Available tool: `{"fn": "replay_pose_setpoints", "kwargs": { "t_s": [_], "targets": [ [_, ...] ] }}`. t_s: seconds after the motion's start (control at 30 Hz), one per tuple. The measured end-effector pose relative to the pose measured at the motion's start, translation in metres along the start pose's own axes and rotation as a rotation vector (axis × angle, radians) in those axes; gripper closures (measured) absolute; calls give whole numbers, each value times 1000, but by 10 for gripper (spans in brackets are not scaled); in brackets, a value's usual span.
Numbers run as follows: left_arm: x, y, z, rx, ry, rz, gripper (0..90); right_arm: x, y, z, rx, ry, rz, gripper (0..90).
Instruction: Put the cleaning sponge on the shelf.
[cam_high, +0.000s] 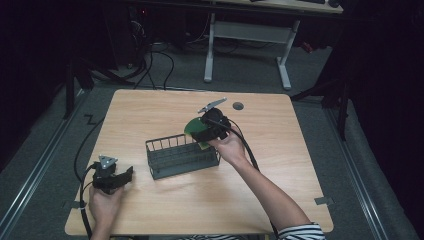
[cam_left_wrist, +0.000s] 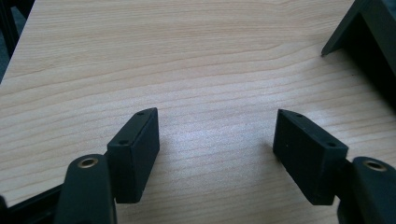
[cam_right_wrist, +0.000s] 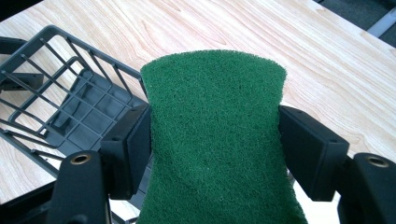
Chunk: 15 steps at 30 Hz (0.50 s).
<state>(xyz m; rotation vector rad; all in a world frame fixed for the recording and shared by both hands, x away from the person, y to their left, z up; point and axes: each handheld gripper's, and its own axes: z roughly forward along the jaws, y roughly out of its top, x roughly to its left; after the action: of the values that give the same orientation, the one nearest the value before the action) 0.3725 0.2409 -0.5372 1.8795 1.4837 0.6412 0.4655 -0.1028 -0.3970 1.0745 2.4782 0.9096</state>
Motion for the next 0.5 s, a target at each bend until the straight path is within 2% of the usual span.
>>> {"fn": "replay_pose_setpoints", "kwargs": {
  "t_s": [0.27, 0.5],
  "targets": [
    [0, 0, 0, 0, 0, 1, 320, 4, 0, 7, 15, -7, -6, 296],
    [0, 0, 0, 0, 0, 0, 320, 5, -2, 15, 19, -18, 16, 295]
  ]
}}
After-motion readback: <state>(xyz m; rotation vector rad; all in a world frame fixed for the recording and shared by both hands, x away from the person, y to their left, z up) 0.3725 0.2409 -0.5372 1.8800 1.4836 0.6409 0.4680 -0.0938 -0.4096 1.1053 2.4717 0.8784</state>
